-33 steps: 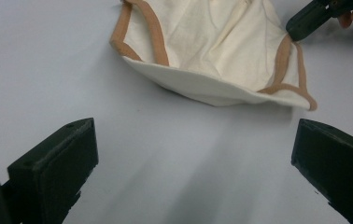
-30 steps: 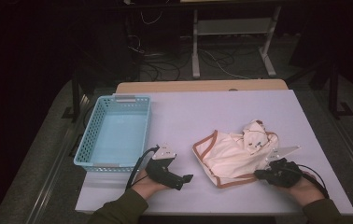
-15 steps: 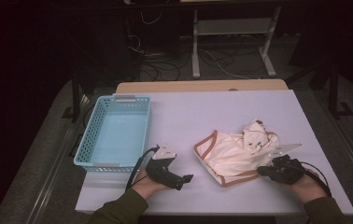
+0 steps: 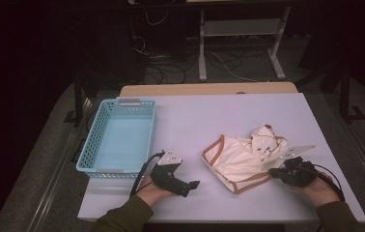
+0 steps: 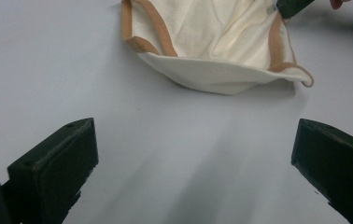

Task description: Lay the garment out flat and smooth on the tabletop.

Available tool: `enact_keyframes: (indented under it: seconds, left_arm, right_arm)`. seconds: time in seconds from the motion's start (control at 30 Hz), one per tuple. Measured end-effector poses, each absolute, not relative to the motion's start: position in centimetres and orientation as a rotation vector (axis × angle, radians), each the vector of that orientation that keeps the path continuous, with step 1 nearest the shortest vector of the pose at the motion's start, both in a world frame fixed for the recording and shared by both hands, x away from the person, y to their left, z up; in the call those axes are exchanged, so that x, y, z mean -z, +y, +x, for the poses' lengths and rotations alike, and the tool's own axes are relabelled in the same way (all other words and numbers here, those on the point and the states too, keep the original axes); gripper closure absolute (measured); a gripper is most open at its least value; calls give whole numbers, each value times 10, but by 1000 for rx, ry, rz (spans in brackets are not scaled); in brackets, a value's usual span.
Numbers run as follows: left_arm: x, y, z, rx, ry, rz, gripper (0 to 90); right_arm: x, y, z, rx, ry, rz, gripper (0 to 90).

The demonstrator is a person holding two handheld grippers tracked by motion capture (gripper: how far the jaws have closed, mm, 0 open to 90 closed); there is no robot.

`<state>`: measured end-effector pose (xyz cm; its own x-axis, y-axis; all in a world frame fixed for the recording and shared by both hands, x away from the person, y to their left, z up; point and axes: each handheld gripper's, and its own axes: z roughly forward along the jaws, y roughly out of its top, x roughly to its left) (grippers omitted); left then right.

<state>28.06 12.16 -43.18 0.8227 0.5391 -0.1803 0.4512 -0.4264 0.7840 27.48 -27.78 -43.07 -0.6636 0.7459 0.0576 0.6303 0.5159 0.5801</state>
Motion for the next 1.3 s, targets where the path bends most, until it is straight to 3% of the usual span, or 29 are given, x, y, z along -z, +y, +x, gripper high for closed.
enact_keyframes:
  seconds: [1.3]
  left_arm:
    - [433,120,281,-123,732,2093,0]
  right_arm:
    - [428,-311,336,-762,2396,1308,860]
